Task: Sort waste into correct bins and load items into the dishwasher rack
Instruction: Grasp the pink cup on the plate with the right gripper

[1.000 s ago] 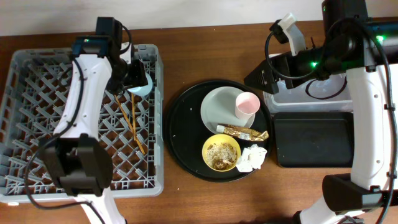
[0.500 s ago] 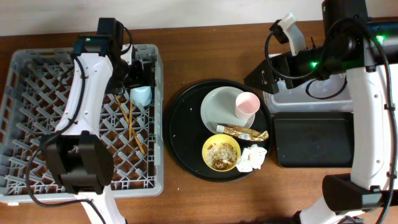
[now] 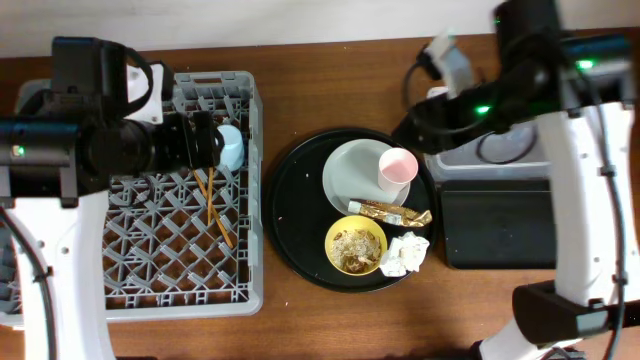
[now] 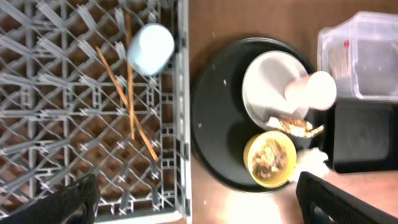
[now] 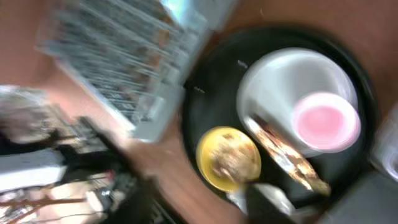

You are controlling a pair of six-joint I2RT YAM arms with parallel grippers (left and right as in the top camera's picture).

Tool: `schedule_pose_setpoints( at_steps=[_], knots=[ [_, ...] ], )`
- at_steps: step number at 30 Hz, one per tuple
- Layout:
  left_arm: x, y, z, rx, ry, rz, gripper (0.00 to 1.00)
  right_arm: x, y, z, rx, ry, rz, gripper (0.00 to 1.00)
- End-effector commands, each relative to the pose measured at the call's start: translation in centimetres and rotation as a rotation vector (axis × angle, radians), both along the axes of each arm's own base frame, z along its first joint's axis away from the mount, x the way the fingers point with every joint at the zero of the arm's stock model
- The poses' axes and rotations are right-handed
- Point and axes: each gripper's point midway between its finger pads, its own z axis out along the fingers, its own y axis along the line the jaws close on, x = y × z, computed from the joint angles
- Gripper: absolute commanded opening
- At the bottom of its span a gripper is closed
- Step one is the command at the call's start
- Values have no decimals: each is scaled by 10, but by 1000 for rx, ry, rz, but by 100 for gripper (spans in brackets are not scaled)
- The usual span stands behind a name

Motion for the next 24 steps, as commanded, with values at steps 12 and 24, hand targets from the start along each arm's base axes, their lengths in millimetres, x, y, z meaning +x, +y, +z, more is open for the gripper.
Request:
schedule_pose_setpoints(
  at_steps=[12, 24],
  knots=[
    [3, -16, -94, -27, 198, -83, 99, 29, 2, -165, -419, 80, -188, 12],
    [5, -17, -100, -27, 199, -83, 99, 38, -13, -247, -486, 11, -228, 29]
  ],
)
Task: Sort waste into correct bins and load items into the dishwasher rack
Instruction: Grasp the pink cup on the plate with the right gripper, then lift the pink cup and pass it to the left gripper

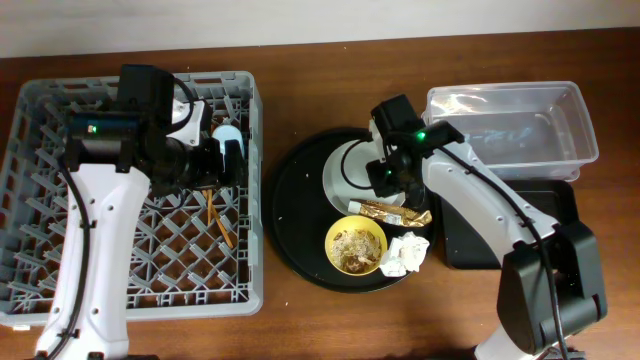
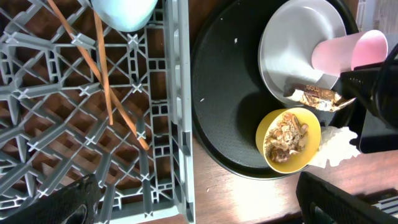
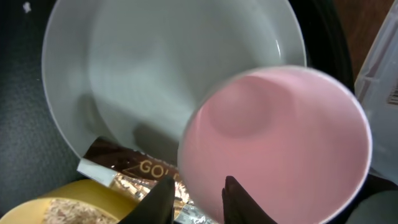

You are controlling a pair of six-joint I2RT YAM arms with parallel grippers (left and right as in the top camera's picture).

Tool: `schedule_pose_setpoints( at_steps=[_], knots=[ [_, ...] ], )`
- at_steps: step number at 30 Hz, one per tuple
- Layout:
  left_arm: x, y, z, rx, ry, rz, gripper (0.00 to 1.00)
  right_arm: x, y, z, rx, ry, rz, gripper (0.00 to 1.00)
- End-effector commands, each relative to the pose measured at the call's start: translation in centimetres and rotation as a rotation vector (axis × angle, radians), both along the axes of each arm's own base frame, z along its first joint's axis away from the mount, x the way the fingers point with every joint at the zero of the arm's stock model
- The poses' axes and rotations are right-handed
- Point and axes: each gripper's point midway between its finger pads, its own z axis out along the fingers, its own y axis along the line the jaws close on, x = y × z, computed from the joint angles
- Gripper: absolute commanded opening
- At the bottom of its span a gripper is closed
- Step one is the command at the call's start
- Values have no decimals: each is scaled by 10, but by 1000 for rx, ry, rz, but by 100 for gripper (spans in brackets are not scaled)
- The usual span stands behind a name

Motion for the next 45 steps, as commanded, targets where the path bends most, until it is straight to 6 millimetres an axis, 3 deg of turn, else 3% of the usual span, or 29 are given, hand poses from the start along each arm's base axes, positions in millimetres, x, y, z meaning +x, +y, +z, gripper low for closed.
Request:
schedule_pose_setpoints(
  at_steps=[1, 4, 6, 8, 12, 16, 19, 21, 24, 26, 28, 30, 35, 38, 42, 45],
  knots=[
    [-1, -3, 0, -9, -2, -21, 99, 2, -2, -4, -16, -29, -9, 29],
    [-1, -3, -1, -9, -2, -21, 99, 7, -2, -2, -21, -50, -12, 28],
    [-1, -3, -1, -9, -2, -21, 99, 7, -2, -2, -21, -50, -12, 19],
    [-1, -3, 0, -9, -2, -21, 99, 5, -3, -3, -24, -41, -12, 4],
    [4, -3, 1, -11, -23, -21, 98, 6, -1, 15, -10, -58, -10, 4],
    [9, -26, 18, -145, -84, -74, 99, 12, 11, 104, 71, -170, 55, 4],
    [-4, -76, 60, -435, -211, -347, 99, -15, 30, 207, 279, -277, 182, 4],
    [-20, -100, 87, -625, -274, -498, 99, -40, 39, 261, 451, -346, 276, 4],
    [-33, -114, 116, -788, -370, -637, 99, -79, 36, 318, 696, -431, 401, 4],
    [-37, -119, 132, -857, -453, -720, 99, -99, 32, 340, 833, -449, 477, 4],
    [-50, -124, 164, -1011, -607, -861, 99, -114, 33, 349, 941, -433, 547, 4],
    [-54, -124, 177, -1062, -685, -921, 99, -126, 40, 357, 1048, -404, 614, 4],
    [-54, -125, 178, -1059, -701, -935, 99, -135, 50, 365, 1146, -389, 697, 4],
    [-58, -130, 178, -1066, -697, -957, 99, -153, 66, 374, 1222, -380, 816, 4],
    [-74, -150, 179, -1092, -684, -1040, 99, -154, 80, 366, 1216, -362, 882, 4],
    [-81, -157, 179, -1104, -673, -1068, 99, -142, 86, 352, 1192, -321, 861, 4]
  ],
)
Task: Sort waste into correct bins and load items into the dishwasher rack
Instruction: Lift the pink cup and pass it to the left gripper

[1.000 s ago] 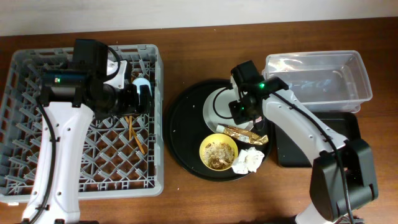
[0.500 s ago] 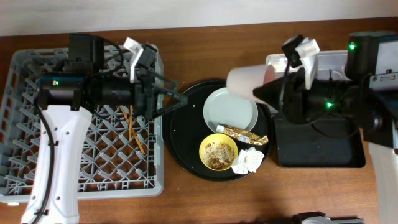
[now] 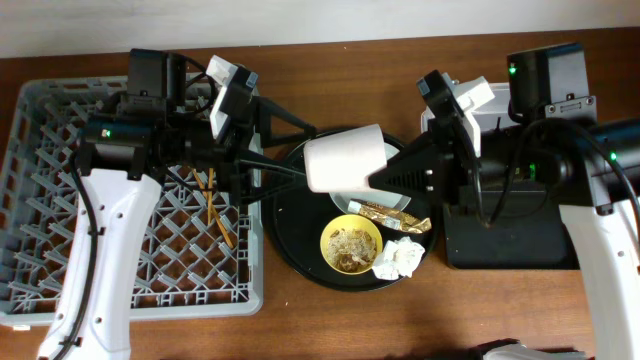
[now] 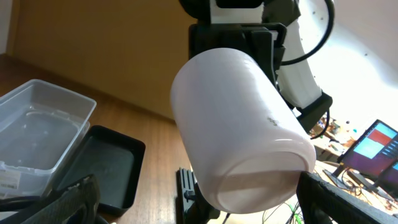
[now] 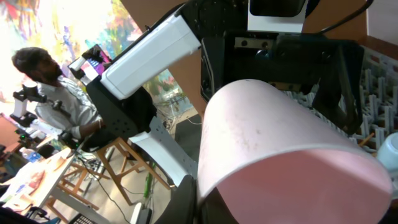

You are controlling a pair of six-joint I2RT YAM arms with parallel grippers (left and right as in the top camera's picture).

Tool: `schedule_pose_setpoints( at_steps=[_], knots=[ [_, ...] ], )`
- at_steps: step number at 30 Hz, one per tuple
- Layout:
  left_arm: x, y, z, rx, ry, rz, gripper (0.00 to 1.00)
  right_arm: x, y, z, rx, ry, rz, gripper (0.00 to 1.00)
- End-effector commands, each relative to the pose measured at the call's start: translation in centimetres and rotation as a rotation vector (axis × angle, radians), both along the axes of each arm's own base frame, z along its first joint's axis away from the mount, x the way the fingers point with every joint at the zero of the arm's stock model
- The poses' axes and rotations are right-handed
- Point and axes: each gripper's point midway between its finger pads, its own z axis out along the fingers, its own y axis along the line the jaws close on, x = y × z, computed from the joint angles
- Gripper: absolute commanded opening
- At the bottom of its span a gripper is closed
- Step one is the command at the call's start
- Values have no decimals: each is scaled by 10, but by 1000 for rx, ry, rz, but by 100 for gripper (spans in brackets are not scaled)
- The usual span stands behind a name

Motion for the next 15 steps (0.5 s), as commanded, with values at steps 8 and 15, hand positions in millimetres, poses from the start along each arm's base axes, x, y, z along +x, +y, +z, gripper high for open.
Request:
schedule_pose_setpoints(
  at_steps=[8, 15],
  knots=[
    [-47, -7, 28, -29, -129, -61, 99, 21, 12, -23, -50, 11, 11, 4],
    [-62, -3, 36, 7, -203, -20, 99, 25, 12, -27, -76, -2, -8, 4]
  ],
)
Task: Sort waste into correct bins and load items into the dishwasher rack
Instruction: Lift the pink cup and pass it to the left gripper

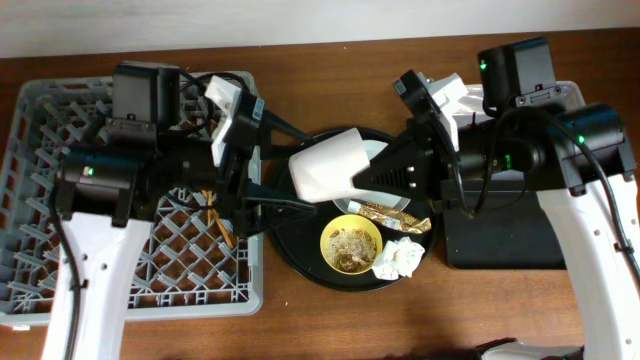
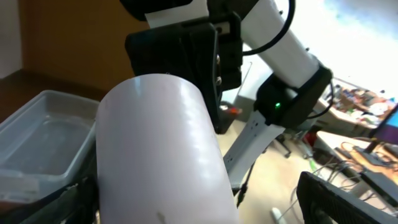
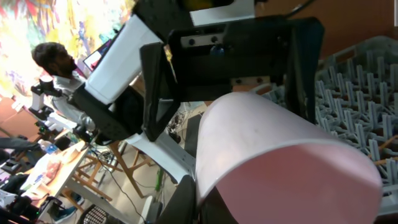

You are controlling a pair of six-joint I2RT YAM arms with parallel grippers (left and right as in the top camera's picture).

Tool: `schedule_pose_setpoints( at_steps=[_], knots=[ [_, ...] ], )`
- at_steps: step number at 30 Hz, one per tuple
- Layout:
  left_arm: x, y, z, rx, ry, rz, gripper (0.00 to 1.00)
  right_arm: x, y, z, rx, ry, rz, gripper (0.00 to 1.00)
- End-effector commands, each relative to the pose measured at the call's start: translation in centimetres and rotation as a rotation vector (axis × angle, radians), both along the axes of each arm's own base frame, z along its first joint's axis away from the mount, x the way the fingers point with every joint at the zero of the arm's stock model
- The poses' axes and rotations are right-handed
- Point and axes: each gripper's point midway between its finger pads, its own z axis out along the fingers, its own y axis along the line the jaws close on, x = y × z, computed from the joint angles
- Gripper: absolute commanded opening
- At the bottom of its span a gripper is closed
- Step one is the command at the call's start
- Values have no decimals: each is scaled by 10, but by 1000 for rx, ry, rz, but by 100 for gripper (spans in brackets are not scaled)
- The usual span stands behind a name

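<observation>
The pink cup (image 1: 325, 165) lies on its side in the air above the black tray (image 1: 290, 235), its rim pinched by my right gripper (image 1: 375, 172), which is shut on it. My left gripper (image 1: 310, 172) is open, one finger on each side of the cup's base end. In the left wrist view the cup (image 2: 161, 149) fills the middle between the spread fingers (image 2: 336, 199). The right wrist view shows the cup (image 3: 267, 137) clamped at its rim by a finger (image 3: 186, 199). The grey dishwasher rack (image 1: 60, 270) lies at the left.
On the tray are a white plate (image 1: 342, 206), a yellow bowl of food scraps (image 1: 350, 243), a gold wrapper (image 1: 395, 214) and a crumpled napkin (image 1: 402, 255). Chopsticks (image 1: 212, 215) lie in the rack. A black bin (image 1: 500, 240) and a clear bin (image 1: 575, 95) stand at the right.
The cup, still in my right gripper, has shifted a little left and lies deeper between the open left fingers. The left arm has also shifted slightly.
First the cup stood upright on the white plate with both arms away from it. Then my right gripper was at its rim. Later the cup was lifted and turned on its side over the tray, base toward the open left gripper, where it now sits between the fingers.
</observation>
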Motion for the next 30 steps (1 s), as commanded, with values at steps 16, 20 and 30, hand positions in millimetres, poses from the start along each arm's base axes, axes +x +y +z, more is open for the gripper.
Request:
schedule_pose_setpoints(
  at_steps=[16, 20, 30],
  knots=[
    [-29, 1, 24, -83, -53, -83, 89, -7, 15, 12, 85, -85, 103, 4],
    [-26, 0, 21, -64, -59, -64, 71, -5, 15, 6, 53, -79, 82, 4],
    [-20, 0, 16, -31, -55, -34, 34, -1, 13, 7, 54, -88, 68, 54]
  ],
)
